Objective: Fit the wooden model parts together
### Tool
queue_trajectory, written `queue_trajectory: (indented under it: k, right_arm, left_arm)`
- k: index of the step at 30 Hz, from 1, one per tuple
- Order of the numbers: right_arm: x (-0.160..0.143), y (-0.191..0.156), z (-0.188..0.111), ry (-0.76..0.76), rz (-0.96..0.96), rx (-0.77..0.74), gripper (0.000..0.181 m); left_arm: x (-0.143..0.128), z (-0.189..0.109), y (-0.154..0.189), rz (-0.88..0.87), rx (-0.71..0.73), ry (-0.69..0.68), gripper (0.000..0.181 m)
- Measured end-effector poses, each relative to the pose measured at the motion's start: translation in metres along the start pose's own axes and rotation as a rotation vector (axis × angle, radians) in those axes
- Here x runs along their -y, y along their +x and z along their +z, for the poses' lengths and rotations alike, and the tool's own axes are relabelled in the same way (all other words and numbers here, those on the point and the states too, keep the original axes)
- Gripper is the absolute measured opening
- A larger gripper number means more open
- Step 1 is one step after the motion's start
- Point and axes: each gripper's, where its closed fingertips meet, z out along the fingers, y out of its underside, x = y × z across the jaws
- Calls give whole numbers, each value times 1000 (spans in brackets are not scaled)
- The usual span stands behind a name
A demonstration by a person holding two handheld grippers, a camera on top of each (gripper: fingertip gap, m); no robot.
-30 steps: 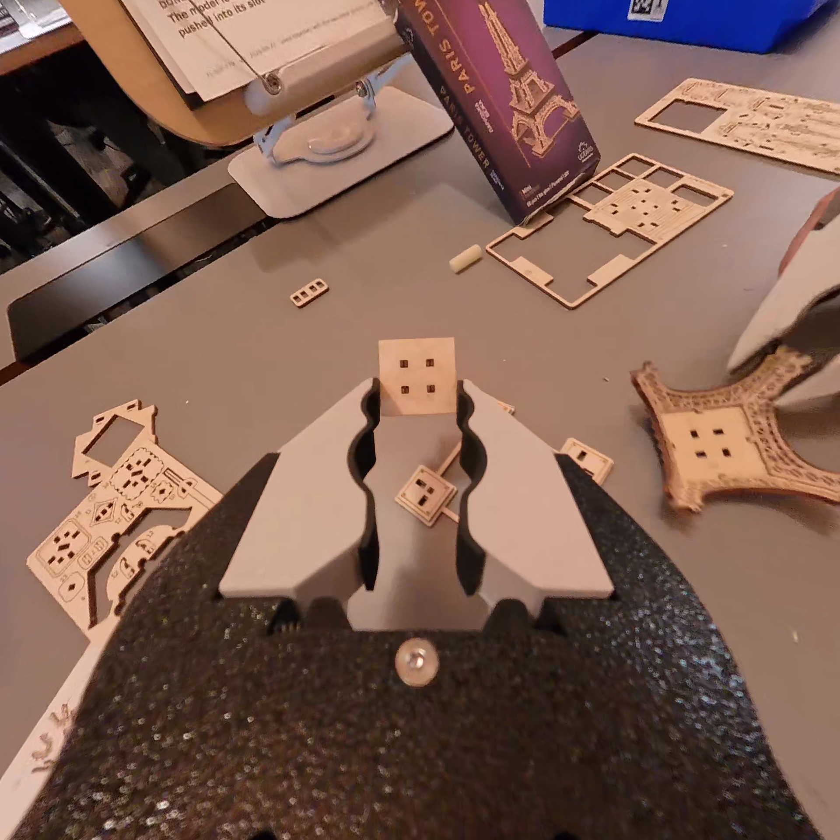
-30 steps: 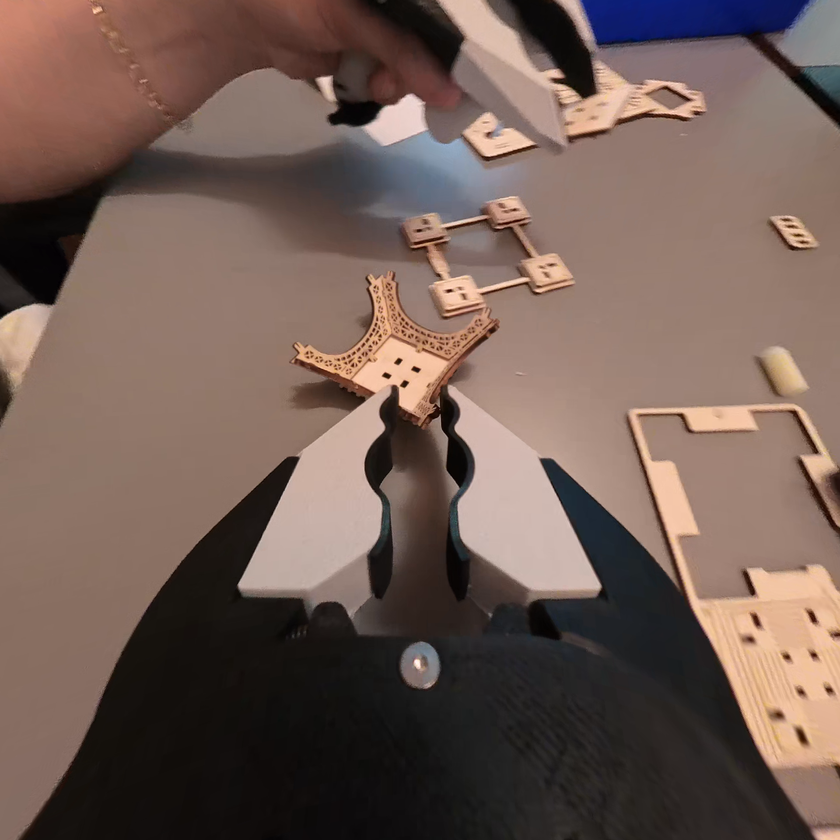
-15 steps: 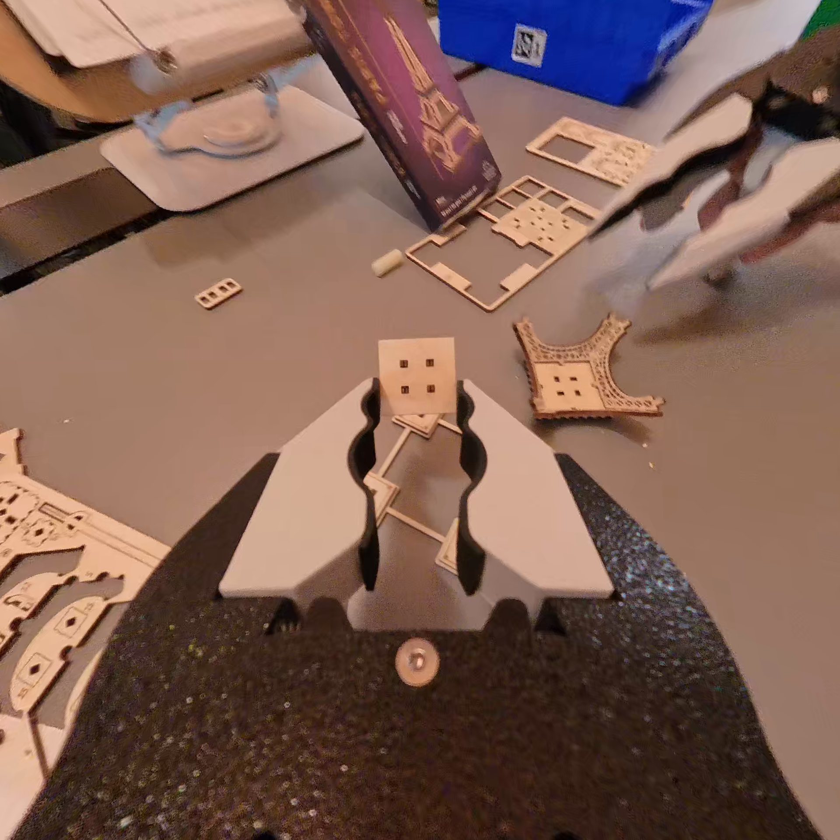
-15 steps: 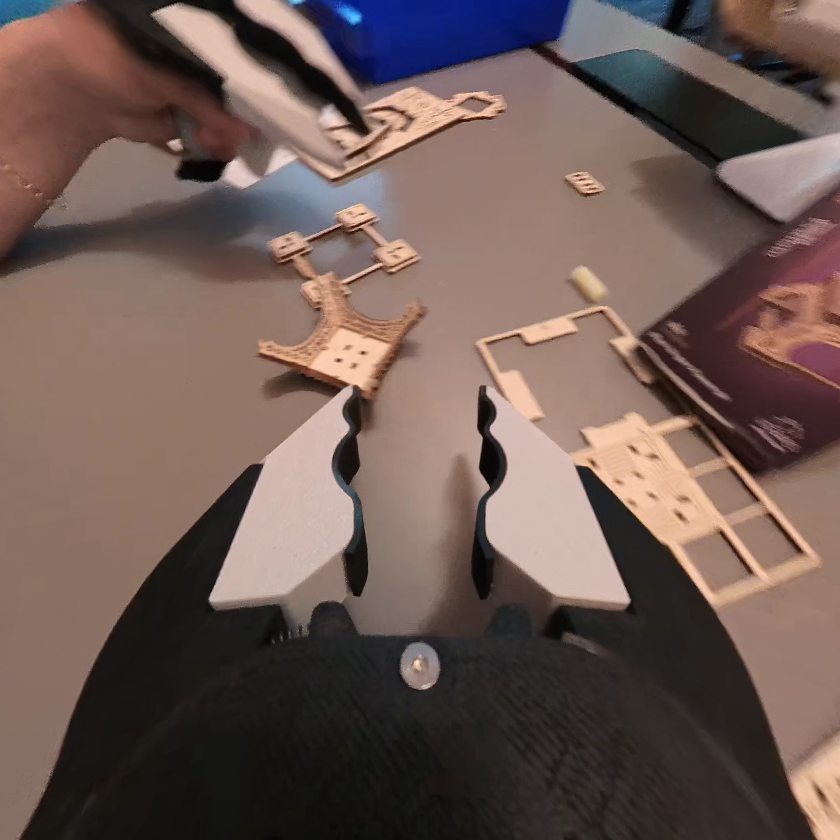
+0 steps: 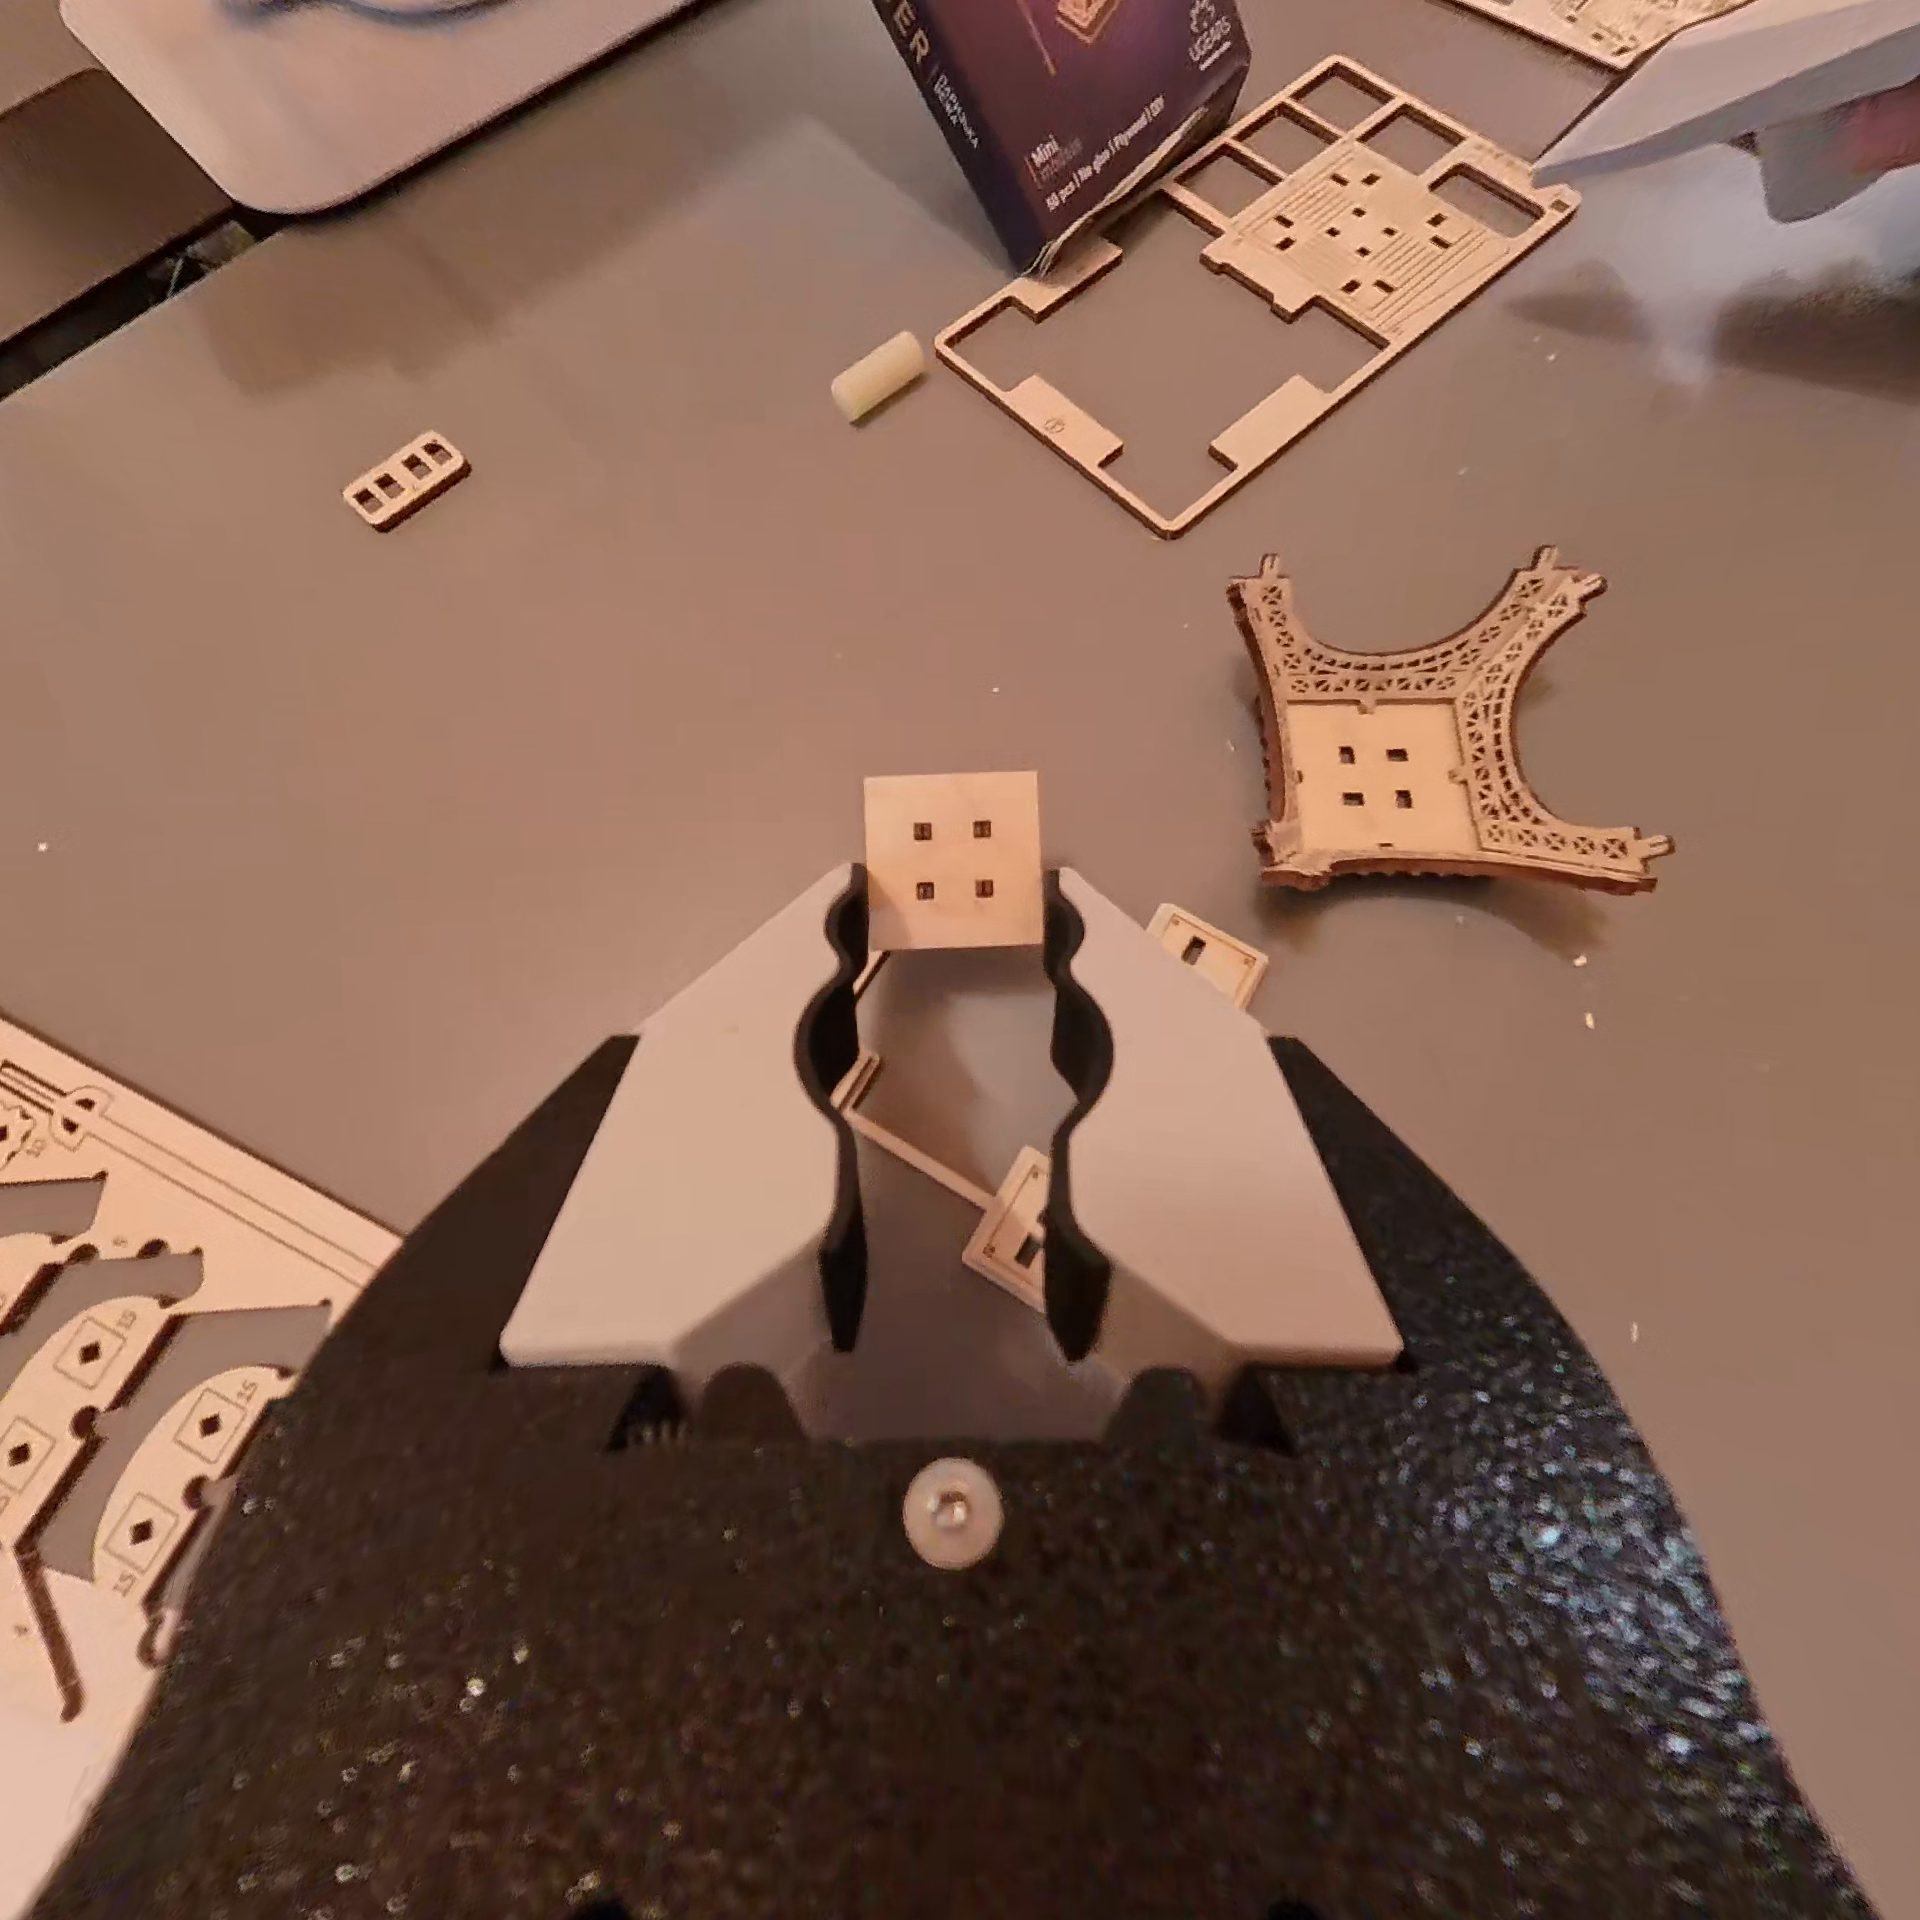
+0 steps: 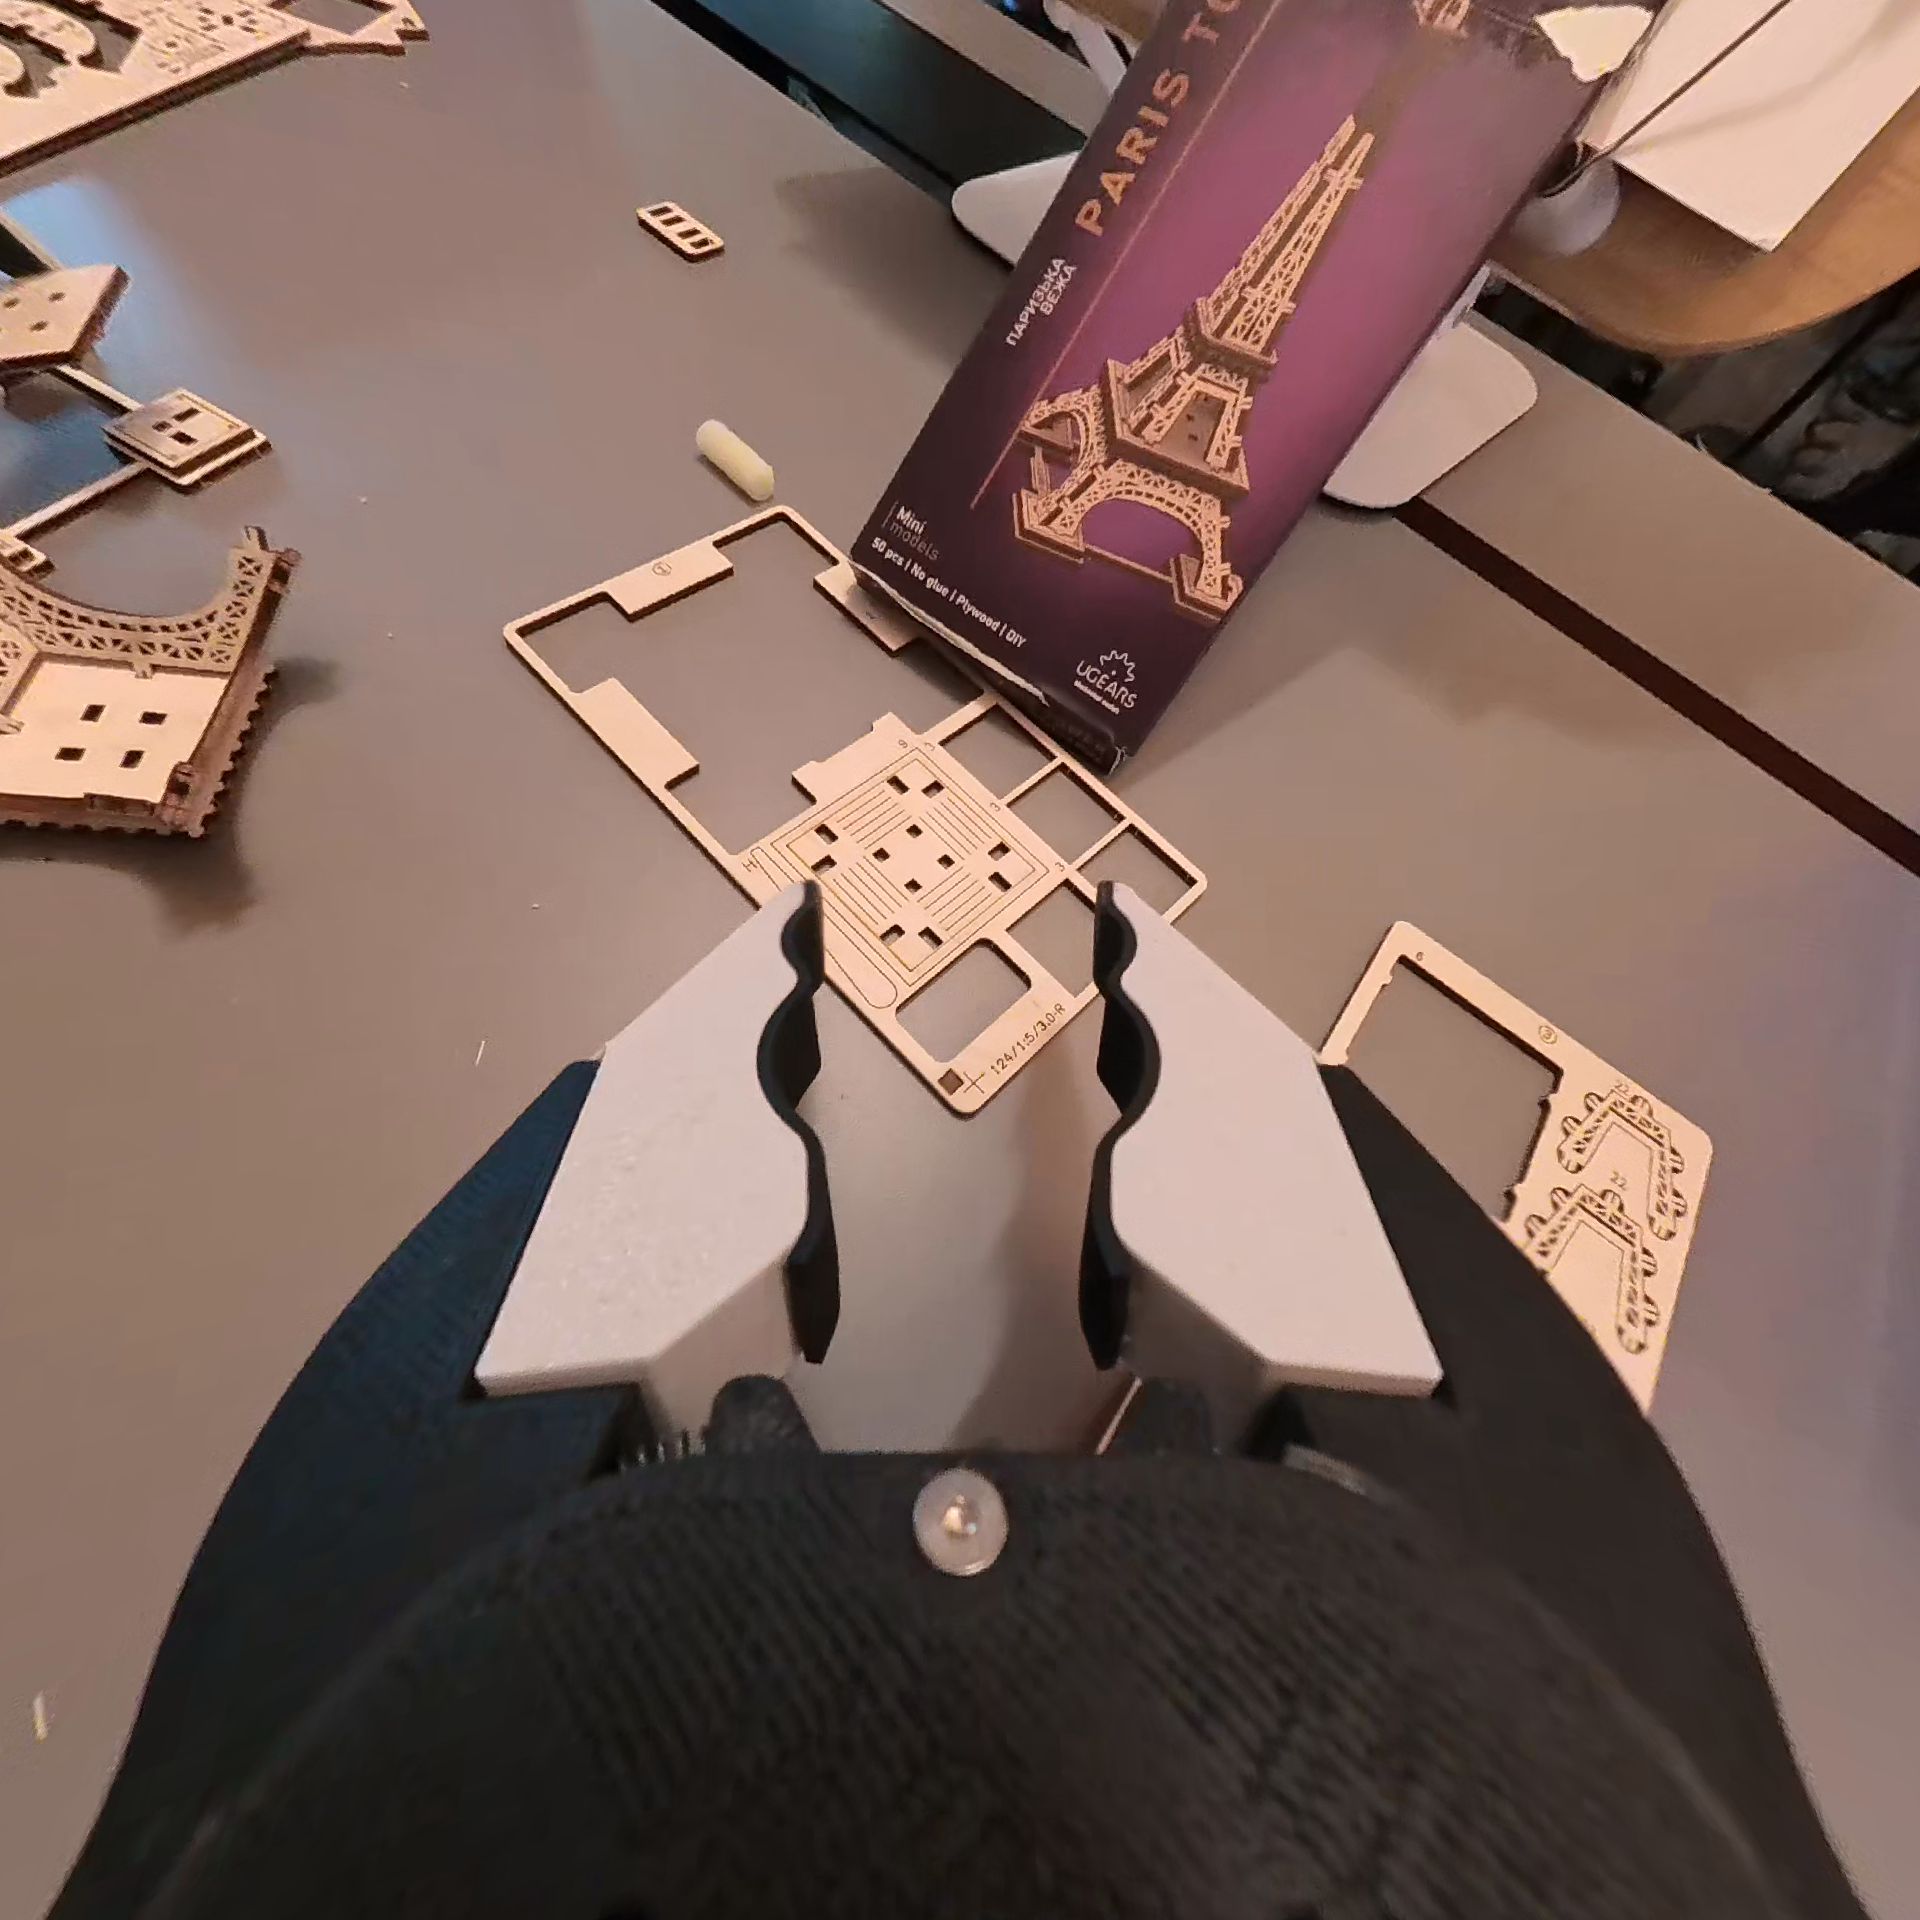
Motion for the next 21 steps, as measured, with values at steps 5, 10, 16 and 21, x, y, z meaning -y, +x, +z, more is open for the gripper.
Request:
queue_trajectory:
  k: [5, 10, 16, 21]
  right_arm:
    - [0, -5, 3, 14, 26, 32, 51]
    - [-3, -9, 5, -1, 14, 48, 54]
    - [1, -21, 4, 9, 64, 120, 56]
    - [34, -45, 3, 113, 158, 228, 55]
  left_arm:
    - [7, -14, -8, -26, 57, 32, 71]
    - [-16, -114, -53, 27, 175, 90, 83]
    - [-139, -221, -76, 282, 416, -266, 79]
    - [-180, -204, -68, 560, 602, -412, 48]
